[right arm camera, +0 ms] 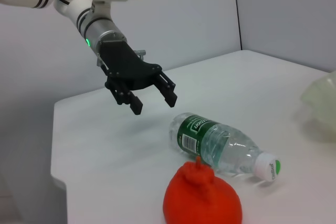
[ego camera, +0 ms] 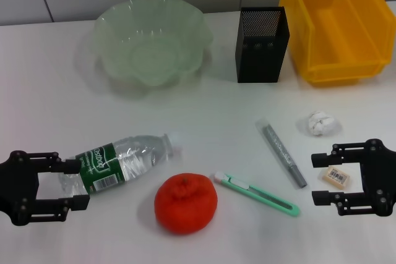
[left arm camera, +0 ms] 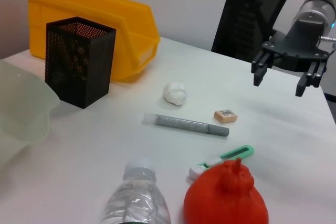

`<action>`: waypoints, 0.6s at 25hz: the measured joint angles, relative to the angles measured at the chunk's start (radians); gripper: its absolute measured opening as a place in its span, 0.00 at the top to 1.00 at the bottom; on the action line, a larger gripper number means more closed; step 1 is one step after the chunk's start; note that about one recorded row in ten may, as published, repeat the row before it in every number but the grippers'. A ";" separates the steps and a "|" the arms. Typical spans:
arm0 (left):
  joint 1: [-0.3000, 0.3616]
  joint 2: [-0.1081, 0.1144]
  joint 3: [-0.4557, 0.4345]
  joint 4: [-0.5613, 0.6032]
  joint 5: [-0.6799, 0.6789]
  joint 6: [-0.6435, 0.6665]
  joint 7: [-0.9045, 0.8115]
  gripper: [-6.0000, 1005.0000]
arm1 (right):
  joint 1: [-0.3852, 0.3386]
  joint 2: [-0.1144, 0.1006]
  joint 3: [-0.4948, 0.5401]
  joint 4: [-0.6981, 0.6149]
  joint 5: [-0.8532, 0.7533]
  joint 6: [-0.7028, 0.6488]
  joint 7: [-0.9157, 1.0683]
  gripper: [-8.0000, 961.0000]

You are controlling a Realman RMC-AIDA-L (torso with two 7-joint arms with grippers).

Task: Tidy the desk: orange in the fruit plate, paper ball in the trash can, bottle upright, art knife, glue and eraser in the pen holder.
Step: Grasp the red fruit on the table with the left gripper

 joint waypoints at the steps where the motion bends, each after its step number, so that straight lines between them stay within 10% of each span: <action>1: 0.000 -0.001 0.000 0.001 0.000 -0.001 0.000 0.30 | 0.000 0.000 -0.001 0.000 0.000 0.000 0.001 0.32; 15: -0.002 -0.002 0.000 0.004 0.003 -0.002 -0.001 0.30 | 0.000 0.000 -0.006 -0.006 -0.001 0.003 0.006 0.32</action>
